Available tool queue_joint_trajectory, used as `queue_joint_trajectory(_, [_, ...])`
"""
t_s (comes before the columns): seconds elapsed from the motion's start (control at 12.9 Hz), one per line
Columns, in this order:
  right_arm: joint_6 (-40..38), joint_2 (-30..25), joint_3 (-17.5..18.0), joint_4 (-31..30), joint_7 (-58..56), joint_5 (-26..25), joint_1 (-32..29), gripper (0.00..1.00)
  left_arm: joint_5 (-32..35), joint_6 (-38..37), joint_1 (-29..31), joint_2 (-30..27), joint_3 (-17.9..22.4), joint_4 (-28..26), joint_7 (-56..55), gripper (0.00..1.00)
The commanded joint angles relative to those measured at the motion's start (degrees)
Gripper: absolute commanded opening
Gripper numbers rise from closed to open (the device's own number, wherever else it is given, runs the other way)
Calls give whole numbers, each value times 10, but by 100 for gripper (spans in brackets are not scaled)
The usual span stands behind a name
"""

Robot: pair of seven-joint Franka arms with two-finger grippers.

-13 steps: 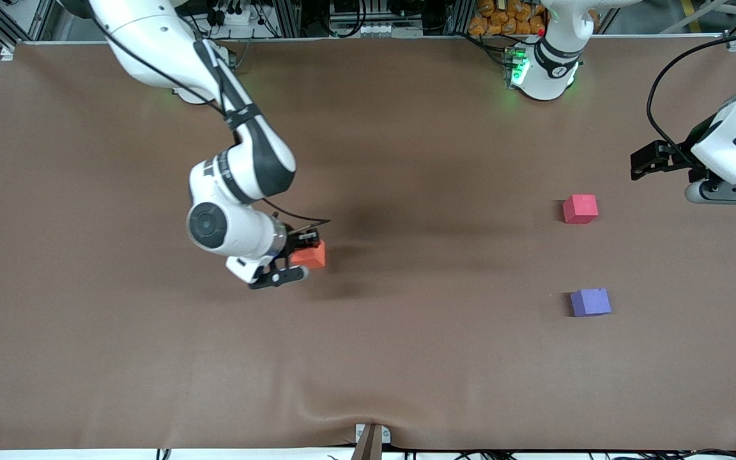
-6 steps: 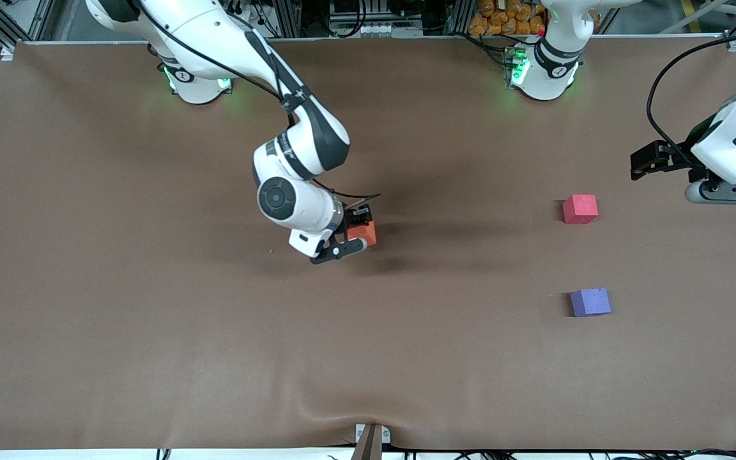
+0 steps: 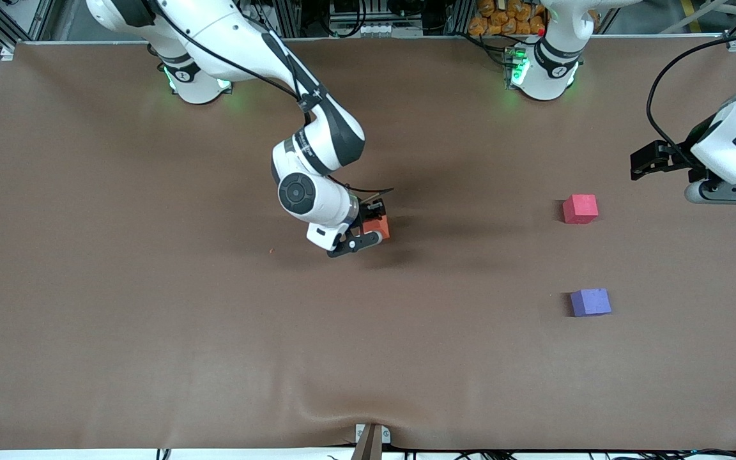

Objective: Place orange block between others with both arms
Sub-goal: 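Carry the orange block with the right gripper toward the table middle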

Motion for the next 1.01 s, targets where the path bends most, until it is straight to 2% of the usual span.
queue_joint_trajectory(0.0, [13,26,-7,19,0,20,15,38,-13,-11,1,3,0,8,13,100])
queue_joint_trajectory(0.16, [26,30,-7,19,1,35,24,40,-13,-11,2,2,0,7,13,100])
queue_joint_trajectory(0.31, [50,36,-7,19,1,73,29,40,-13,-11,2,2,0,3,13,100])
queue_joint_trajectory(0.47, [55,40,-7,20,16,83,31,42,-13,-11,2,1,0,3,13,100])
queue_joint_trajectory(0.54, [57,40,-7,20,23,83,35,60,-13,-11,3,-1,0,4,13,100])
queue_joint_trajectory(0.62, [69,41,-7,20,23,82,37,86,-13,-11,4,-1,0,4,13,100])
queue_joint_trajectory(0.7, [88,41,-7,19,22,80,41,100,-14,-11,3,-2,0,3,13,100])
queue_joint_trajectory(0.93, [95,35,-8,20,16,80,31,100,-15,-11,2,-1,-3,-1,4,100])
